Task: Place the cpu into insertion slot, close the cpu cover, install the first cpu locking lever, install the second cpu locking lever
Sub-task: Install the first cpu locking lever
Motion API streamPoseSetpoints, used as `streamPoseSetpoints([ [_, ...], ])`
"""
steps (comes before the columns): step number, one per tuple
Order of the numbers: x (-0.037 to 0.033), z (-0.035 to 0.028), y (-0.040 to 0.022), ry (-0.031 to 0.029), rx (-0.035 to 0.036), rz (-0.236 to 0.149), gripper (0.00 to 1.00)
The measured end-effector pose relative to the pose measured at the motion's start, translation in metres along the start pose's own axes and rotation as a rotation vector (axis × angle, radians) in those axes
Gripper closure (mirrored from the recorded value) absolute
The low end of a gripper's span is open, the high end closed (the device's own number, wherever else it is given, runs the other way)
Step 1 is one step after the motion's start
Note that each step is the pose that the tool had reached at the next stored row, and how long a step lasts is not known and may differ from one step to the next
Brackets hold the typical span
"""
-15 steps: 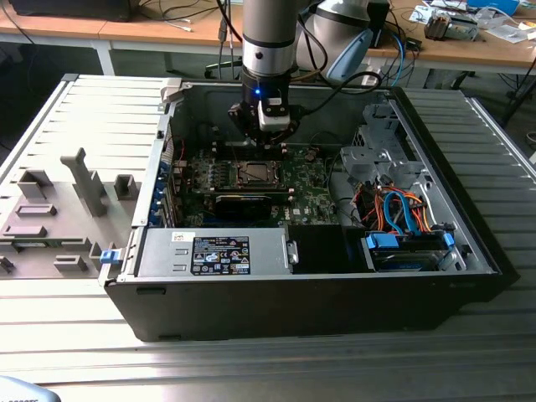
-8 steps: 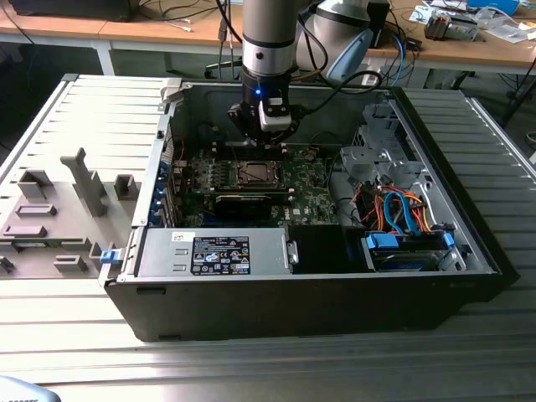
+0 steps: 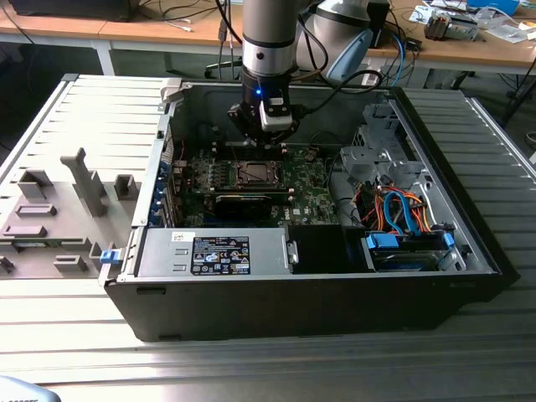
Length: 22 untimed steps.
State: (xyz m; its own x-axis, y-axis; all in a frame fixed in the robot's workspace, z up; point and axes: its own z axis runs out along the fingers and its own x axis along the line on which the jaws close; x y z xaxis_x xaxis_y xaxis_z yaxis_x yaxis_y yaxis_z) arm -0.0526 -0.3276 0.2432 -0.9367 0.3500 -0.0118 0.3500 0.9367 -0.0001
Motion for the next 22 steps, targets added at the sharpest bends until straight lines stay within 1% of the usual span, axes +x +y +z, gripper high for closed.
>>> streamPoseSetpoints([
  [22,0.0000,0.0001,0.0000,0.0000,-0.0005,-0.046,0.89],
])
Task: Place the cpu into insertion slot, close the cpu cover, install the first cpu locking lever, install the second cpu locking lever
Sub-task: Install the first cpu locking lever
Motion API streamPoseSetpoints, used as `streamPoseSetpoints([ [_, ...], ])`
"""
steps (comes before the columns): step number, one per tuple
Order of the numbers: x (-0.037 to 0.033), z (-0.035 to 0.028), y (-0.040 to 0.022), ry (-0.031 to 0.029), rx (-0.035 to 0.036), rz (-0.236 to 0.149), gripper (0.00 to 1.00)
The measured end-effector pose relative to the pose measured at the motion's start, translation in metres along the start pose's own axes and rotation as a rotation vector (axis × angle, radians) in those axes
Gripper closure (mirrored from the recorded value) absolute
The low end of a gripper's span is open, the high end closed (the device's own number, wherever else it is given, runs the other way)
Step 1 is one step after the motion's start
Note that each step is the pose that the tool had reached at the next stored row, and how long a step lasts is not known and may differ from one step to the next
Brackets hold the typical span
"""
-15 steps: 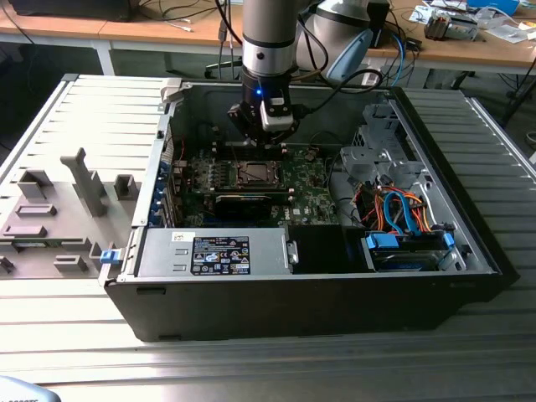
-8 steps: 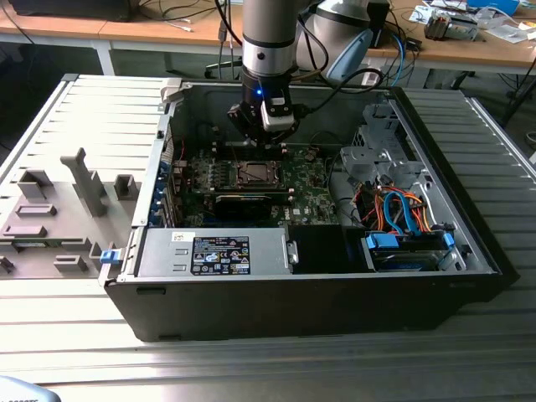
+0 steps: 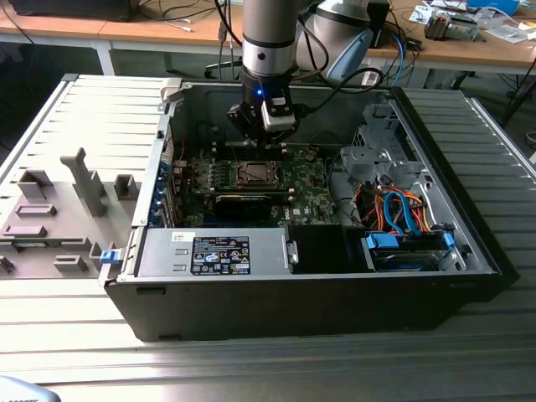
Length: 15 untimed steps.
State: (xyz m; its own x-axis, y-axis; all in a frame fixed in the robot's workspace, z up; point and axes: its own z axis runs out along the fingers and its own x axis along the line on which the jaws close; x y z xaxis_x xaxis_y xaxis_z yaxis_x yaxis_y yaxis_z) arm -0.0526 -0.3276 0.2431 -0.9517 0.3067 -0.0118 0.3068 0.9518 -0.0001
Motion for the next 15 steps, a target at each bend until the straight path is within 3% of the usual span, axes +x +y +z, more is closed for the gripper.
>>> streamPoseSetpoints([
  [15,0.0000,0.0001,0.0000,0.0001,-0.0004,-0.029,0.89],
])
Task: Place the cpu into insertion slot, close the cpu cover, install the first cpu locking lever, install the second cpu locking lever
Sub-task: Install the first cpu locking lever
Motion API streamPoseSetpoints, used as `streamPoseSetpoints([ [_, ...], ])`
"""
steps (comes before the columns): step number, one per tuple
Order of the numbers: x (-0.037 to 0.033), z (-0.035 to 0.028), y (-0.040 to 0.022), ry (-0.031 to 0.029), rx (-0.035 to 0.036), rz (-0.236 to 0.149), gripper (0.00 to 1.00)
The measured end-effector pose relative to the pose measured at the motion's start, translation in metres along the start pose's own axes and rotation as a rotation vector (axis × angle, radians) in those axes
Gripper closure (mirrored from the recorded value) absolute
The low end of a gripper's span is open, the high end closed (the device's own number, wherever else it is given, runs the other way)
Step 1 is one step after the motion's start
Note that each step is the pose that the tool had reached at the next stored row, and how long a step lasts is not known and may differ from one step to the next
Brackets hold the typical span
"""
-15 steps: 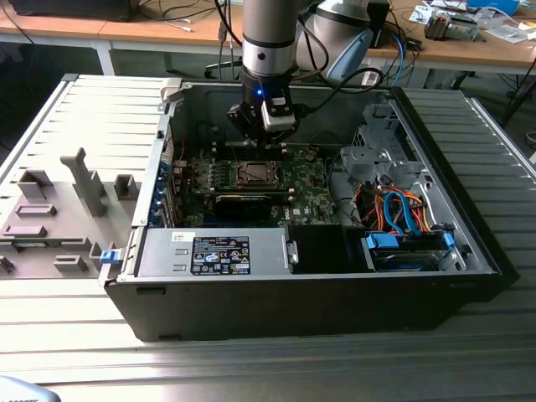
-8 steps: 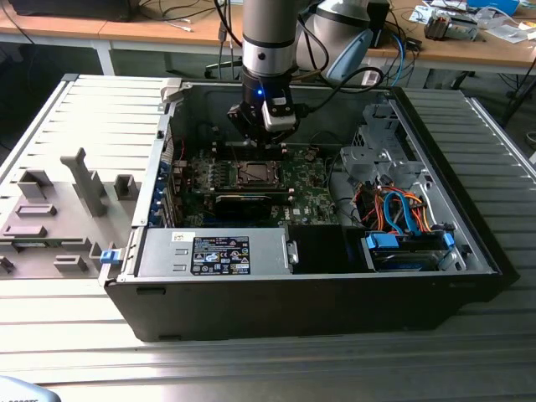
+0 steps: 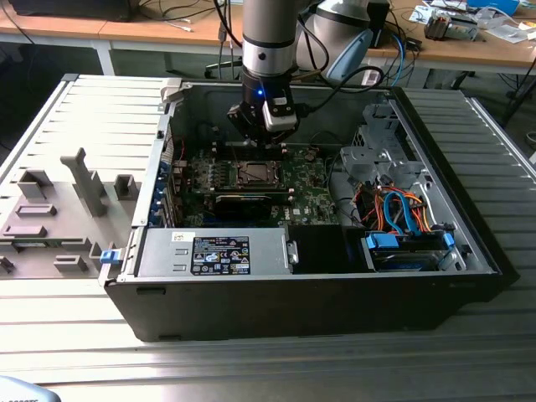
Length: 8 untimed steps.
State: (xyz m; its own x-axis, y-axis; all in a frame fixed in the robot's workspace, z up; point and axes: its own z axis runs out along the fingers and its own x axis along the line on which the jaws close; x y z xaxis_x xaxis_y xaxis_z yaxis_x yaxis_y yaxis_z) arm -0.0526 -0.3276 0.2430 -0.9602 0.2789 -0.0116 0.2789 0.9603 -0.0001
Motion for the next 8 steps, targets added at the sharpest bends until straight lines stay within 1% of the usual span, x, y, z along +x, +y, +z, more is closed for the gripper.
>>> streamPoseSetpoints([
  [8,0.0000,0.0000,0.0000,-0.0001,-0.0001,-0.017,0.89],
])
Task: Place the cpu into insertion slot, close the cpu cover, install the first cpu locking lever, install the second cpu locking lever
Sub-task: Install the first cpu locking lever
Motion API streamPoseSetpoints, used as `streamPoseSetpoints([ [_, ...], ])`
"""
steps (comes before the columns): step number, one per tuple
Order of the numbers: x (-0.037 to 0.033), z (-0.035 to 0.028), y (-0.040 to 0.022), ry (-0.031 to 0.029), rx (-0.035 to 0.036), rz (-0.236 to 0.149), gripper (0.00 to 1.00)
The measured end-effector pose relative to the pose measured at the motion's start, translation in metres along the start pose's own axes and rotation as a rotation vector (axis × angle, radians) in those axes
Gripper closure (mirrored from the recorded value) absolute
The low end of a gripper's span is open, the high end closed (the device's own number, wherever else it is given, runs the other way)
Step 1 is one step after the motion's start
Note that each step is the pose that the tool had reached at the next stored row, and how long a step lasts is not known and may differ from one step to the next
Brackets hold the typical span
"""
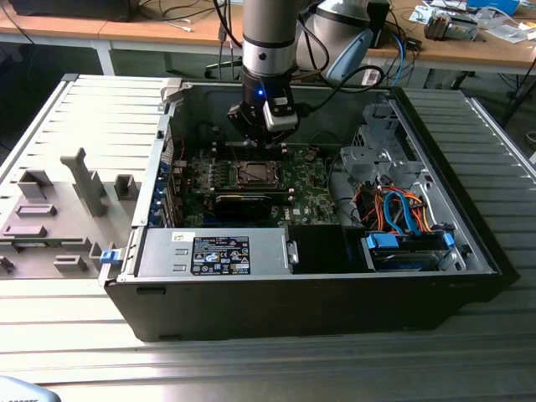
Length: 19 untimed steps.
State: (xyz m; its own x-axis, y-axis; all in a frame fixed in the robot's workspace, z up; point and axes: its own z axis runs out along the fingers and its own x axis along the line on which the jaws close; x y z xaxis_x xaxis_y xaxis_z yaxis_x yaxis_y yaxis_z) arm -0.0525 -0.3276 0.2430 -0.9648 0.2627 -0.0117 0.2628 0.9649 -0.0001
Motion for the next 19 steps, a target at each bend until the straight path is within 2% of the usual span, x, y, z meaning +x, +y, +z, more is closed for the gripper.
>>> streamPoseSetpoints([
  [19,0.0000,0.0000,0.0000,0.0000,-0.0004,-0.031,0.89],
])
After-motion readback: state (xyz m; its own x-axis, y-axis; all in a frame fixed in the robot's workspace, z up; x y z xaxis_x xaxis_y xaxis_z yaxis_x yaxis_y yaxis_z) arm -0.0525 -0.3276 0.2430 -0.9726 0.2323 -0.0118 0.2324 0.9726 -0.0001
